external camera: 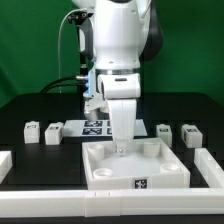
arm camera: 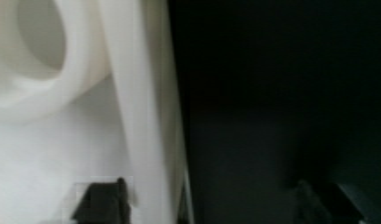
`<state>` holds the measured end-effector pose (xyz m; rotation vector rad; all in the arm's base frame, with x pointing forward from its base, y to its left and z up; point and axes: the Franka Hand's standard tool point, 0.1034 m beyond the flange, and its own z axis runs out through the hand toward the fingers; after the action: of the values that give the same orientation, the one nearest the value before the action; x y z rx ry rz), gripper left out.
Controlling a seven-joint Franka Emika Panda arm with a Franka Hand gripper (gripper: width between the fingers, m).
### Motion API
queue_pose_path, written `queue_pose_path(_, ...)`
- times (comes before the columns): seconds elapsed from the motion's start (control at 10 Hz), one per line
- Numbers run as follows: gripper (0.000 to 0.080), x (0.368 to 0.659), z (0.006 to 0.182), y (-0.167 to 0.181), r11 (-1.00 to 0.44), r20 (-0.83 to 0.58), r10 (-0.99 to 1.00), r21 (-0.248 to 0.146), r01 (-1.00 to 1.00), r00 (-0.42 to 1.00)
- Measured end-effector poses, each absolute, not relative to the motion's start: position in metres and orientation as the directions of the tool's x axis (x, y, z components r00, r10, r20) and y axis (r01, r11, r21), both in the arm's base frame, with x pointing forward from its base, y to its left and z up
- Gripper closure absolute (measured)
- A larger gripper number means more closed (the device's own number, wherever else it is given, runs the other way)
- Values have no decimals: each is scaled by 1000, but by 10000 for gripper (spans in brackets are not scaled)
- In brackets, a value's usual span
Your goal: Assemble one leg
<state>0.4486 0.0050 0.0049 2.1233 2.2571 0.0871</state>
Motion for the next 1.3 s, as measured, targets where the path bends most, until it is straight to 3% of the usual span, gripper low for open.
queue_pose_path(0.1,383,449,5,5,61,8,998,69,996,-61)
queue_pose_path(0.2,567,449,5,5,61,8,998,70,996,-61)
queue_pose_path(0.3,699,449,5,5,61,8,998,70,996,-61)
queue_pose_path(0.5,742,449,5,5,61,8,998,69,996,-61)
queue_pose_path(1.3,742,450,5,12,12,14,1000,72,997,-13)
